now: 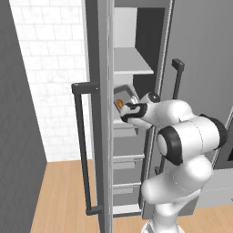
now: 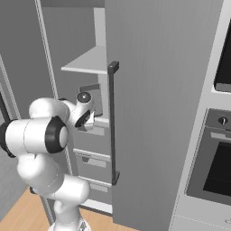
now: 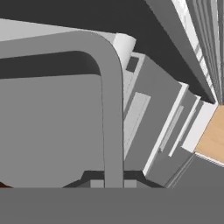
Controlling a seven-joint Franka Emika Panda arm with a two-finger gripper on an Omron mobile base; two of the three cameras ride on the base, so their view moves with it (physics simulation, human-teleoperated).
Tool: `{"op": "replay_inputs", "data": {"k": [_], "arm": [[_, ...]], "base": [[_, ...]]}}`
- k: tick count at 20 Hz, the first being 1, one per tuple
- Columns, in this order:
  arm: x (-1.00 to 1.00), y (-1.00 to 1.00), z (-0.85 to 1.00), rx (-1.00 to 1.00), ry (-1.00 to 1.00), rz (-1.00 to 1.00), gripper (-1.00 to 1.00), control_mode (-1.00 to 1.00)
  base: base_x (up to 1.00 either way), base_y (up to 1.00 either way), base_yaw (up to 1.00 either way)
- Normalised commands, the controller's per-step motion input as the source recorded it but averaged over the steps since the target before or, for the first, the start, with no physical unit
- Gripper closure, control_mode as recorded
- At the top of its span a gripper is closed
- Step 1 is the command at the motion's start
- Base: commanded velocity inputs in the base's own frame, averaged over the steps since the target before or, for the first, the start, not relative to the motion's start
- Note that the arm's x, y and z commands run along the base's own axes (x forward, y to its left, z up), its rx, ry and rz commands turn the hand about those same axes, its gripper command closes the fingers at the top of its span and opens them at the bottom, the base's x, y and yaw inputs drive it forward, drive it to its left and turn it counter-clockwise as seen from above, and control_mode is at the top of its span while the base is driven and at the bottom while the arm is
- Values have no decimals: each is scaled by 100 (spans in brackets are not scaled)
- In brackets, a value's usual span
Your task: Take the meat container that has the chicken drumstick and place it on the second highest rack of the freezer. Then take the vegetable container that has the carrot and broccoli and place it on the highest rack of the freezer.
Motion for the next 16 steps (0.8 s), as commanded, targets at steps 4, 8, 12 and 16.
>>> {"op": "replay_inputs", "data": {"k": [4,8,12,16], "arm": [[55,11,-8,-3,6,-1,100,-100],[59,1,-1,-1,4,-3,100,-100],[60,0,-6,0,1,-3,100,-100],[55,0,-14,-2,0,-4,-100,-100]], "base": [[0,0,0],[0,0,0],[0,0,0],[0,0,0]]}}
